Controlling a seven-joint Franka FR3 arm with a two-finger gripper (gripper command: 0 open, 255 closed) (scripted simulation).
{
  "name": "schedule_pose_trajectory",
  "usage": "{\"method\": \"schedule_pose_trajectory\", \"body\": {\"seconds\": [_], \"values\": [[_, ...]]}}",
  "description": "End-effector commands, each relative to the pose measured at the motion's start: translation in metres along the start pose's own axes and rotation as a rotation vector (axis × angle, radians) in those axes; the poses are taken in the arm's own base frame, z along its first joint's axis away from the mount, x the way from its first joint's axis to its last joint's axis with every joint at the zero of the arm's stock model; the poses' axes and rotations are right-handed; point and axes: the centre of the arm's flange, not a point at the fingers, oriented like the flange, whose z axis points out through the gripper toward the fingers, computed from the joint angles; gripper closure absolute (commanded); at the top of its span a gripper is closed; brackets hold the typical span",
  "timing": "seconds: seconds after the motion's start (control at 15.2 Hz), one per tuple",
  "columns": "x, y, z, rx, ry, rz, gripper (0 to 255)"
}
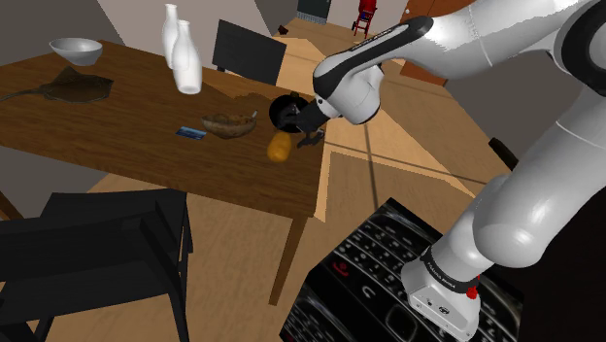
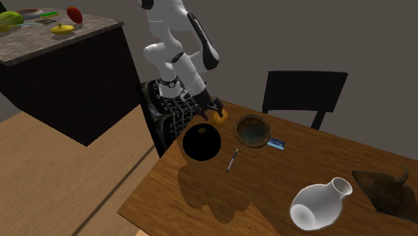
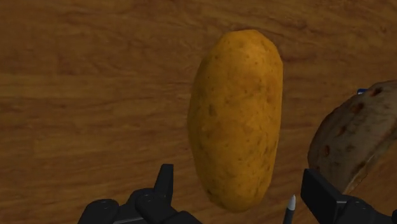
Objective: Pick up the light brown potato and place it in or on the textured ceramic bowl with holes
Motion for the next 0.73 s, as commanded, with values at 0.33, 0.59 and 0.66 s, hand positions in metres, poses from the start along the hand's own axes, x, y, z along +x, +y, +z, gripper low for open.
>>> {"method": "schedule_pose_trajectory", "body": {"seconds": [0.33, 0.59, 0.66], "values": [[0.001, 0.0, 0.025, 0.001, 0.001, 0.002, 0], [0.001, 0.0, 0.025, 0.001, 0.001, 0.002, 0], [0.001, 0.0, 0.025, 0.001, 0.001, 0.002, 0]]}}
